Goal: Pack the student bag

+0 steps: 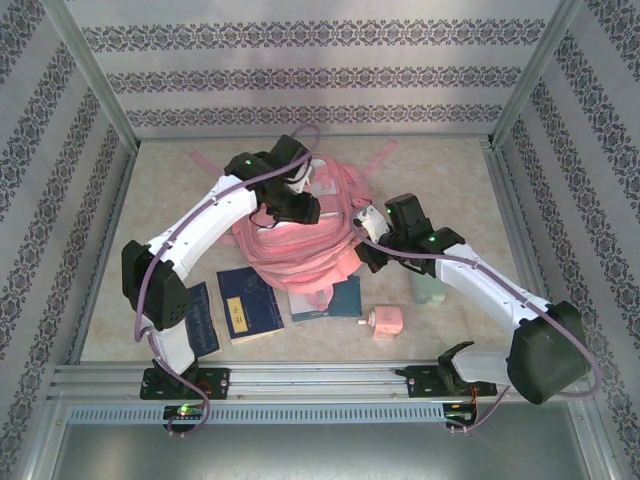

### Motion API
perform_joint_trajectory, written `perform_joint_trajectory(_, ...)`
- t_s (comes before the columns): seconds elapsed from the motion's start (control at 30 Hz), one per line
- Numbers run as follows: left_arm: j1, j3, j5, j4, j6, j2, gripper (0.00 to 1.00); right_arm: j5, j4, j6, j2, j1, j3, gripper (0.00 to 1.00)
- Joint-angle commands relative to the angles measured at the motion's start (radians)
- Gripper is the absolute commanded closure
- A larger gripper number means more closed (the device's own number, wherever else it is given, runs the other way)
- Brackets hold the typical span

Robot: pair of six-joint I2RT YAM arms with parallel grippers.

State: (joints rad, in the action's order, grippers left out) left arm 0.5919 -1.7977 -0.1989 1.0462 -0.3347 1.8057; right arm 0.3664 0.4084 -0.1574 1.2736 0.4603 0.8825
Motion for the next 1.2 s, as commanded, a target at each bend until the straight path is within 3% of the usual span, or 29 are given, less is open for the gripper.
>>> perform_joint_trajectory(0.0, 0.061, 0.079, 0.151, -0.057, 0.298, -0.034, 0.51, 0.066, -0.057, -0.021, -0.026, -0.001, -0.008, 1.00)
perform_joint_trajectory(0.1, 0.084, 0.223, 0.138, -0.228, 0.402, -0.107, 0.46, 0.069, -0.060, -0.010, -0.023, 0.000, -0.011, 1.00)
perform_joint_trajectory(0.17, 0.090, 0.323, 0.106, -0.331, 0.463, -0.162, 0.30, 0.069, -0.061, -0.006, -0.023, 0.000, -0.012, 1.00)
perform_joint_trajectory(0.23, 0.091, 0.391, 0.089, -0.394, 0.500, -0.193, 0.27, 0.068, -0.062, 0.000, -0.023, 0.001, -0.013, 1.00)
perform_joint_trajectory(0.67, 0.086, 0.438, 0.205, -0.449, 0.492, -0.129, 0.32, 0.056, -0.091, 0.039, -0.026, 0.005, -0.021, 1.00)
perform_joint_trajectory(0.8, 0.074, 0.422, 0.158, -0.426, 0.478, -0.079, 0.35, 0.048, -0.084, 0.038, -0.025, 0.005, -0.006, 1.00)
perform_joint_trajectory(1.17, 0.065, 0.412, 0.026, -0.411, 0.506, -0.099, 0.32, 0.039, -0.069, 0.042, -0.029, 0.010, -0.009, 1.00)
